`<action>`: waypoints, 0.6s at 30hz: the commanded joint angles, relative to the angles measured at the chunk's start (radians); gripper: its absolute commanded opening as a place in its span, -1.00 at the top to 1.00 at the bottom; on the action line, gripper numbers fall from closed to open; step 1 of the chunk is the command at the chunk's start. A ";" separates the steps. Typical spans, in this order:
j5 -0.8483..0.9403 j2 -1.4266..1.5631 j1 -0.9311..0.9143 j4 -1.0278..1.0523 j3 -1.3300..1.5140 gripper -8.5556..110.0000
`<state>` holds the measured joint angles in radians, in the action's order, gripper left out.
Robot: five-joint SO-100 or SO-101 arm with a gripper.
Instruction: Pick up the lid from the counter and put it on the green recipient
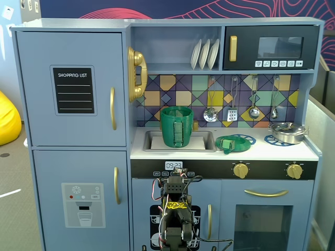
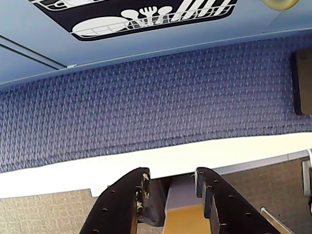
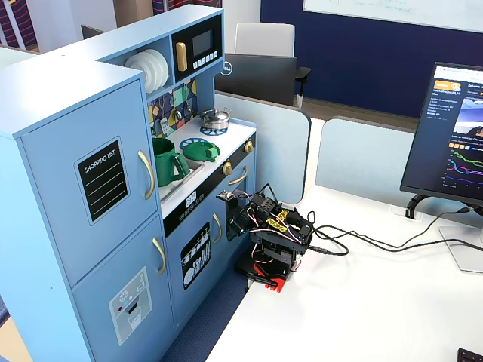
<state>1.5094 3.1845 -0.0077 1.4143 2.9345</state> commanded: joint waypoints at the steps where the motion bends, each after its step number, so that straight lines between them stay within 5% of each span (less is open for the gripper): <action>1: -0.002 -0.006 -0.077 0.118 0.063 0.86; 13: -0.006 -0.006 -0.075 0.110 0.063 0.86; 18: -0.107 -0.118 -0.127 -0.167 -0.061 0.86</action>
<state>1.4603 3.1723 -0.0936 1.3683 2.9391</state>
